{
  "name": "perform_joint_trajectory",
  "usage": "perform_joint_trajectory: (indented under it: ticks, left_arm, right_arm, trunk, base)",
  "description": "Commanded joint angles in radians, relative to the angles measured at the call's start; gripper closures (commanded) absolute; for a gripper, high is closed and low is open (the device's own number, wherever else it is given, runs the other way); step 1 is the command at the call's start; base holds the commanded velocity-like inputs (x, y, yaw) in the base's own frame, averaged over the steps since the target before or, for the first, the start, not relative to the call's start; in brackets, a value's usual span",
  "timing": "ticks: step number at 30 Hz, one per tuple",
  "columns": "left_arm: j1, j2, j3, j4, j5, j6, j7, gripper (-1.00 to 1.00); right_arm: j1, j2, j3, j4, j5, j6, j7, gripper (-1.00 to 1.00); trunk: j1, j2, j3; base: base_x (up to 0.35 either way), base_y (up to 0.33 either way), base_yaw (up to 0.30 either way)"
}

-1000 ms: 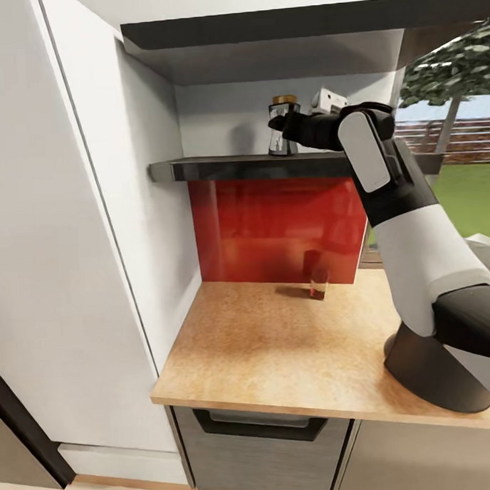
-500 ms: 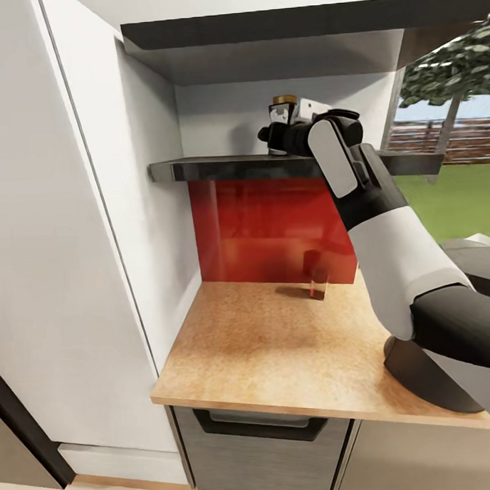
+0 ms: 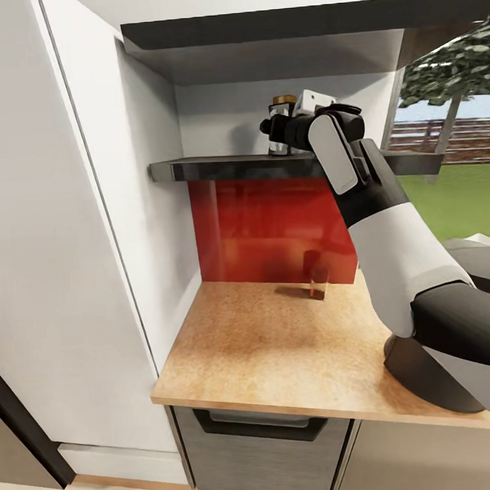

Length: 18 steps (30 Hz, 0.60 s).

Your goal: Set up a coffee station on the kitchen countertop: keep the coffee maker on the countertop, move the bottle of coffee from the kitchen shelf to the counter next to the coffee maker, place a paper coffee filter on top of the coffee maker, put the saucer next to the coffee maker with the coffee cup on the saucer, and place the electric kettle next to the coffee maker.

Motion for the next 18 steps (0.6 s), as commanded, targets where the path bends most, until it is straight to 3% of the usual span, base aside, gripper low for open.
perform_joint_trajectory:
  ticks: [1,7,15,18]
  left_arm:
    - [-0.001,0.000,0.001,0.001,0.008,-0.002,0.001,-1.00]
    - [-0.001,0.000,0.001,0.001,0.008,-0.002,0.002,-1.00]
    - [-0.001,0.000,0.001,0.001,0.008,-0.002,0.001,-1.00]
    - [0.007,-0.001,0.001,0.001,0.008,-0.002,0.001,-1.00]
  right_arm:
    - [-0.007,0.000,0.002,0.001,-0.007,-0.003,-0.010,-1.00]
    - [-0.036,0.004,0.003,0.047,0.000,-0.037,-0.011,-1.00]
    - [-0.082,0.012,0.004,0.162,0.000,-0.139,-0.011,-1.00]
    - [-0.087,0.025,0.005,0.184,0.006,-0.150,-0.011,-1.00]
  trunk:
    - [0.001,-0.002,-0.002]
    - [0.001,-0.002,-0.002]
    - [0.001,-0.002,-0.002]
    - [0.001,-0.002,-0.002]
  base:
    - [0.000,0.000,0.000]
    - [0.000,0.000,0.000]
    - [0.000,0.000,0.000]
    - [0.000,0.000,0.000]
